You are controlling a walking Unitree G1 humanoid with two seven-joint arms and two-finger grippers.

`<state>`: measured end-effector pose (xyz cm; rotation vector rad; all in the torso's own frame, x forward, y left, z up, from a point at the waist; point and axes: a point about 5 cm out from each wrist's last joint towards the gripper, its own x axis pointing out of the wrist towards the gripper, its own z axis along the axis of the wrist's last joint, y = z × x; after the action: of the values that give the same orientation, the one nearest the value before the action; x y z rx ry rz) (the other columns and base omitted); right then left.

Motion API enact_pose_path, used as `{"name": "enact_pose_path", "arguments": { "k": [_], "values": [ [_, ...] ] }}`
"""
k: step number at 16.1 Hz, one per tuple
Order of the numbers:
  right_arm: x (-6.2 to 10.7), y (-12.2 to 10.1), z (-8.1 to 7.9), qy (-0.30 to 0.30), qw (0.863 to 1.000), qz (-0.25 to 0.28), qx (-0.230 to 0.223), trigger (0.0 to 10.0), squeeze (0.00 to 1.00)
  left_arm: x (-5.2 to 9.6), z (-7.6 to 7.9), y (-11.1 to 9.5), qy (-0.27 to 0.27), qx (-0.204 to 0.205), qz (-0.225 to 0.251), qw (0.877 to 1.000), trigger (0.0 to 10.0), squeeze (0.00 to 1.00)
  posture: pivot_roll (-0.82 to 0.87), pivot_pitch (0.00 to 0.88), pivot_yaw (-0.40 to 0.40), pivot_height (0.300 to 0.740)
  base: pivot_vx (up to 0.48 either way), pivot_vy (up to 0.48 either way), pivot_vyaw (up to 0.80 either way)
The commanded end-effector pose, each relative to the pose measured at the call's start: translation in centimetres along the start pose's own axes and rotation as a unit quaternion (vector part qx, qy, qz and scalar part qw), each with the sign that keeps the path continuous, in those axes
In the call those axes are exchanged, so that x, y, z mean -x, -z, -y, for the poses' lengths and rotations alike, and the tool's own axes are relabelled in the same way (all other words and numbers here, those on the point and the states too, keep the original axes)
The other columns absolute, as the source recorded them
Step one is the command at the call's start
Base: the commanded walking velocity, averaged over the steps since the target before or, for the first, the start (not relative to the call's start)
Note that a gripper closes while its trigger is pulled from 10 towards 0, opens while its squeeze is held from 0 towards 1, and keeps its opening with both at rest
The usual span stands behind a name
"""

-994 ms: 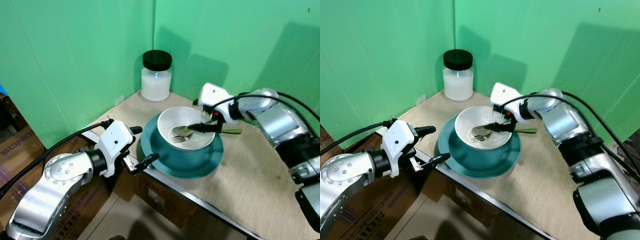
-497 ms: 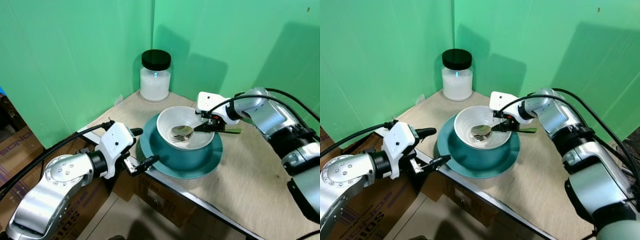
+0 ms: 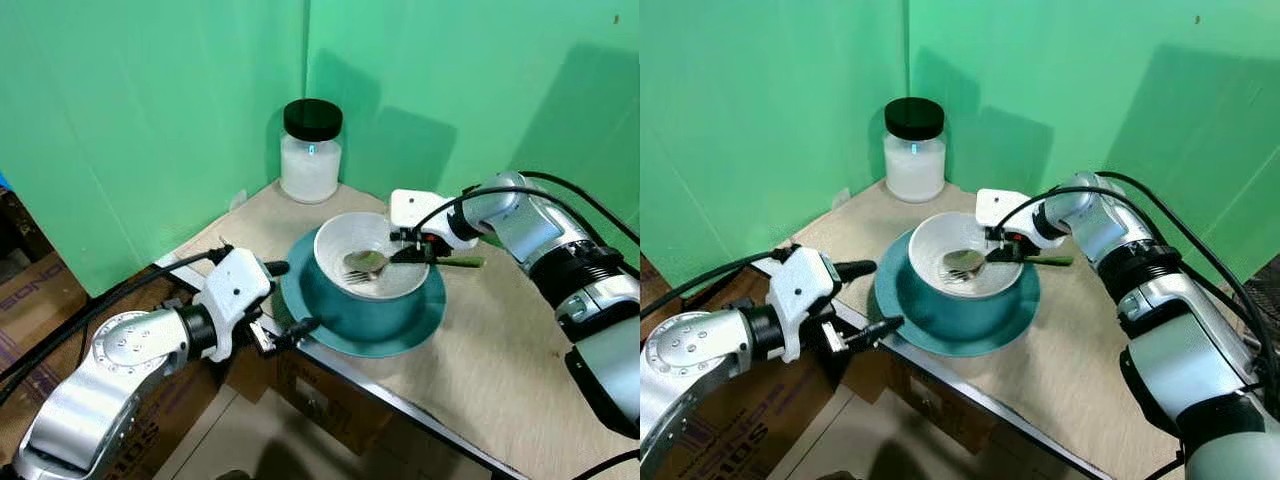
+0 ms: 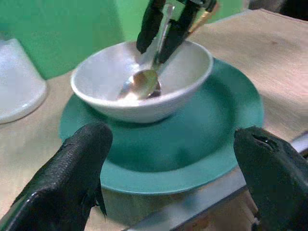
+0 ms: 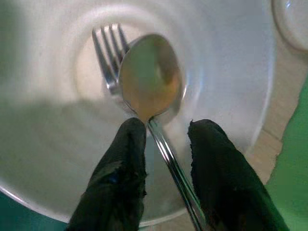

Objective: Setting the table

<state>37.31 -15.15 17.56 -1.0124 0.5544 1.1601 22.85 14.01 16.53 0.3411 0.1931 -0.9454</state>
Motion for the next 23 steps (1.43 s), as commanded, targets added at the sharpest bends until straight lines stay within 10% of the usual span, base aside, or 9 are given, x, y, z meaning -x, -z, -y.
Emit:
{"name": "enact_pose_path", "arguments": {
  "k": [1, 4, 6, 7, 9, 10, 12, 14, 23],
  "values": [
    [0.29, 0.02, 0.28, -0.003, 1.0, -0.013, 0.017, 3.2, 0.0, 0.06, 0.37, -0.13, 0.012, -0.004, 0.0, 1.0, 10.0, 0.0, -0.05, 0.006, -0.075, 0.74, 0.0, 0.0, 0.0],
    [0.36, -0.25, 0.44, 0.001, 1.0, 0.011, 0.002, 10.0, 0.02, 0.14, 0.34, -0.09, 0.015, -0.005, -0.003, 1.0, 10.0, 0.0, -0.04, 0.009, -0.069, 0.74, 0.0, 0.0, 0.0],
    [0.38, -0.08, 0.42, 0.002, 1.0, 0.011, 0.001, 10.0, 0.93, 0.16, 0.32, -0.07, 0.016, -0.006, -0.004, 1.0, 10.0, 0.0, -0.04, 0.009, -0.069, 0.74, 0.0, 0.0, 0.0],
    [0.36, 0.11, 0.34, -0.001, 1.0, 0.007, 0.004, 10.0, 1.0, 0.19, 0.27, -0.07, 0.018, -0.007, -0.004, 1.0, 10.0, 0.0, -0.04, 0.009, -0.062, 0.74, 0.0, 0.0, 0.0],
    [0.38, 0.09, 0.32, -0.002, 1.0, 0.009, 0.007, 10.0, 1.0, 0.18, 0.17, -0.11, 0.021, -0.009, -0.005, 1.0, 10.0, 0.0, -0.04, 0.011, -0.057, 0.74, 0.0, 0.0, 0.0],
    [0.37, 0.05, 0.3, -0.004, 1.0, 0.011, 0.008, 10.0, 0.0, 0.16, 0.15, -0.11, 0.022, -0.011, -0.005, 1.0, 10.0, 0.0, -0.04, 0.011, -0.056, 0.74, 0.0, 0.0, 0.0],
    [0.36, 0.08, 0.2, -0.01, 1.0, 0.012, 0.008, 8.8, 0.0, 0.1, 0.17, -0.15, 0.024, -0.011, -0.005, 1.0, 10.0, 0.0, -0.04, 0.011, -0.056, 0.74, 0.0, 0.0, 0.0],
    [0.26, 0.01, 0.12, -0.014, 1.0, 0.016, 0.007, 0.4, 0.0, 0.13, 0.2, -0.17, 0.026, -0.013, -0.006, 1.0, 10.0, 0.0, -0.04, 0.011, -0.054, 0.74, 0.0, 0.0, 0.0],
    [-0.28, 0.44, -0.37, -0.02, 1.0, 0.009, 0.007, 0.0, 0.0, 0.32, 0.64, -0.13, 0.041, -0.011, -0.008, 0.999, 10.0, 0.0, -0.03, 0.0, -0.054, 0.74, 0.0, 0.0, 0.0]
  ]
}}
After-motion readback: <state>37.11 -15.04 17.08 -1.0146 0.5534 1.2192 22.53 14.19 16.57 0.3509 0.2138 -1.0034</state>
